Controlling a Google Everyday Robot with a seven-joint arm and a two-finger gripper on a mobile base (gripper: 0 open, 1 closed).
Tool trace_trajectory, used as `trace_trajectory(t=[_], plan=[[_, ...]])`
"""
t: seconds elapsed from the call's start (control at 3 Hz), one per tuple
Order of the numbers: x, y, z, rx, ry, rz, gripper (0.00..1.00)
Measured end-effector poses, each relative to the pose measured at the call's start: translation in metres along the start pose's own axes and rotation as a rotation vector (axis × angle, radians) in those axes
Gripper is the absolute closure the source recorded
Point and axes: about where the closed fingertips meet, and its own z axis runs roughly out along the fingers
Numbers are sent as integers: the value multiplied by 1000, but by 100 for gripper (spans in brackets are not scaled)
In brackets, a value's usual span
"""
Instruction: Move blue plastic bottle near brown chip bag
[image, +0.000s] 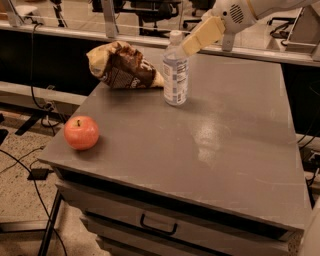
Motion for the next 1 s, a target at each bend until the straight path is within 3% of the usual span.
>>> trace_trajectory(t=[0.33,0.67,1.0], plan=[[2,10,-14,-19,9,-82,0],[24,18,-65,-39,6,-172,0],[25,20,-65,-49,9,-185,0]])
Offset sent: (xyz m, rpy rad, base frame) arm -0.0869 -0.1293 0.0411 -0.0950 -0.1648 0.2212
